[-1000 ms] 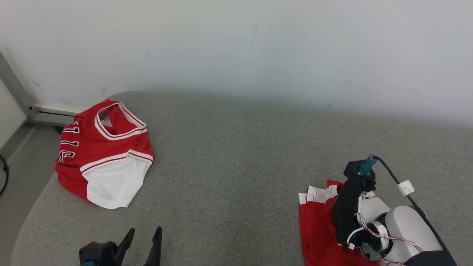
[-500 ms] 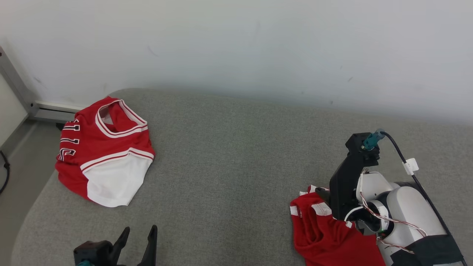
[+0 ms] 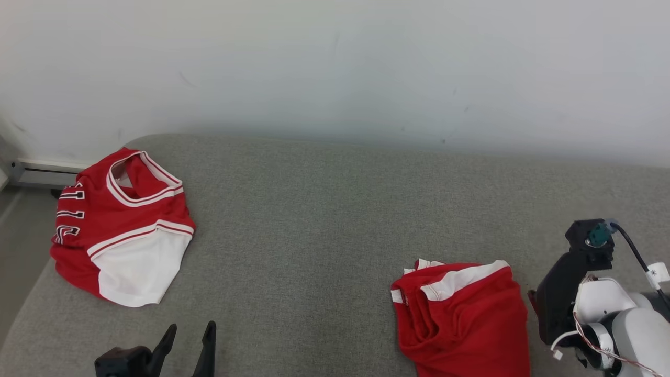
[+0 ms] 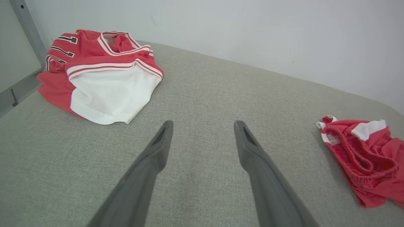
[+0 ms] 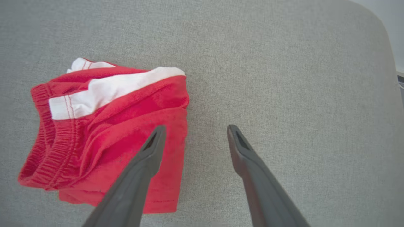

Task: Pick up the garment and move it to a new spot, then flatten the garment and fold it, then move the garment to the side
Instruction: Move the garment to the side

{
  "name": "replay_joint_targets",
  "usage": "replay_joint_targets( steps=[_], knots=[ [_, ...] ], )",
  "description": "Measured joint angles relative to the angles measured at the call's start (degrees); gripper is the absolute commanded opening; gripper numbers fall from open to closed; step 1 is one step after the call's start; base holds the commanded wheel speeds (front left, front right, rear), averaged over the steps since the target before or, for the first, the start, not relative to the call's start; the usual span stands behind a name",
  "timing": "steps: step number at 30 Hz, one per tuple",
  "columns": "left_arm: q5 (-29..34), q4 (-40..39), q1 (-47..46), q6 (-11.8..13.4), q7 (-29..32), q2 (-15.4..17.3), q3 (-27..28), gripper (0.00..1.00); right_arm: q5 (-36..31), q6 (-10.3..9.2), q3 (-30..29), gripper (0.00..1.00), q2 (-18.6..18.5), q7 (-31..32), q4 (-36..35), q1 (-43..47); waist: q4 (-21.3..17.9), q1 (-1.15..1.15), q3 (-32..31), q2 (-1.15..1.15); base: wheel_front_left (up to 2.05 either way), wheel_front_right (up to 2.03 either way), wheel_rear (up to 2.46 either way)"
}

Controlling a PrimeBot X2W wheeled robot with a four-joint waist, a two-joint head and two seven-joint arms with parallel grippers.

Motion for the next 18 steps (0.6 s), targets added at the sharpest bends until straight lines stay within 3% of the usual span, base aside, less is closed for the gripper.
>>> replay_joint_targets(
  steps=[15, 18],
  knots=[
    [0.7, -0.5, -2.7, -0.1, 0.1, -0.2, -1.5, 1.0, 2.3, -1.23, -3.2, 1.0, 3.9, -0.8, 4.4, 3.3, 0.6, 0.0, 1.8, 0.0, 0.0, 0.0, 0.0],
    [1.2, -0.8, -3.4, -1.1, -0.2, -0.2, -1.8, 1.0, 2.5, -1.33, -3.5, 1.0, 4.2, -1.2, 5.7, 3.1, 1.3, 0.0, 2.1, 0.0, 0.0, 0.0, 0.0]
  ],
)
